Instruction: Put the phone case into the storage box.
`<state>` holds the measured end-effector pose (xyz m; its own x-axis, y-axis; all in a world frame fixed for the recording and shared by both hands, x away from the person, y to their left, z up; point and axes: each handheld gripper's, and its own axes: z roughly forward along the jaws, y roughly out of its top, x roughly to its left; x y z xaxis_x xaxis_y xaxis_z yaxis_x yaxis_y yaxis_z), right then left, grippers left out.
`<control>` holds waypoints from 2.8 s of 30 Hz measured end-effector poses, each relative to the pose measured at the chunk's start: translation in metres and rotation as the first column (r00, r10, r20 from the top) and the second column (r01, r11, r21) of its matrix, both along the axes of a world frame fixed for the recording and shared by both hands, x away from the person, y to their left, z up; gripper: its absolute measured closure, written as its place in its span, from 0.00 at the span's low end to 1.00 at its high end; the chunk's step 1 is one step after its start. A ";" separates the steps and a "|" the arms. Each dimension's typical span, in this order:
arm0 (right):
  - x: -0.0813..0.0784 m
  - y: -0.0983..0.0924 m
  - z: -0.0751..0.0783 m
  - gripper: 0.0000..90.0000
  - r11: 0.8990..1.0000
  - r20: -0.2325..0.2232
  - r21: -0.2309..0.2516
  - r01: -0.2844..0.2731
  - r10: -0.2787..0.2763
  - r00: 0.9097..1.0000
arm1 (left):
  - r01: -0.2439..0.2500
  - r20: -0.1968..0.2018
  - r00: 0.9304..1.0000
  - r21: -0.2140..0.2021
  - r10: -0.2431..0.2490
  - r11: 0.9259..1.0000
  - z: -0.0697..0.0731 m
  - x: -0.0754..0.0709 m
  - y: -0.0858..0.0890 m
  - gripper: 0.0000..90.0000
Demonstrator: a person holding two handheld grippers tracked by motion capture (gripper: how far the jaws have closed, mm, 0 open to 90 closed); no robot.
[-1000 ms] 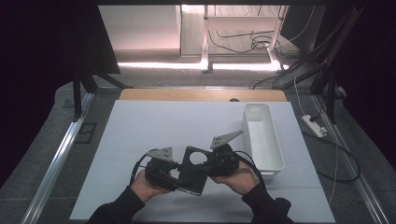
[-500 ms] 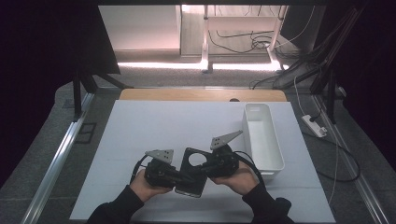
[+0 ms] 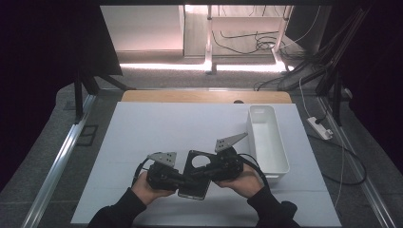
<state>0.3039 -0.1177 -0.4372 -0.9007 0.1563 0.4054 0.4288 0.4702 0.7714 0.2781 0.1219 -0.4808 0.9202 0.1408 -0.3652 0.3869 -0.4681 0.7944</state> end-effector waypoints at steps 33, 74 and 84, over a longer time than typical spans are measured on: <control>0.005 -0.022 0.021 0.00 0.918 0.378 -0.145 0.370 -0.294 0.878 | -0.378 0.125 0.924 0.173 0.361 0.909 0.004 -0.002 0.003 0.94; -0.005 -0.024 0.042 0.62 0.900 0.471 -0.096 0.425 -0.335 0.816 | -0.298 0.077 0.954 0.172 0.288 0.939 0.001 -0.002 -0.003 0.94; -0.007 -0.025 0.043 0.83 0.917 0.470 -0.085 0.390 -0.308 0.827 | -0.285 0.065 0.959 0.161 0.278 0.945 0.001 -0.002 -0.004 0.94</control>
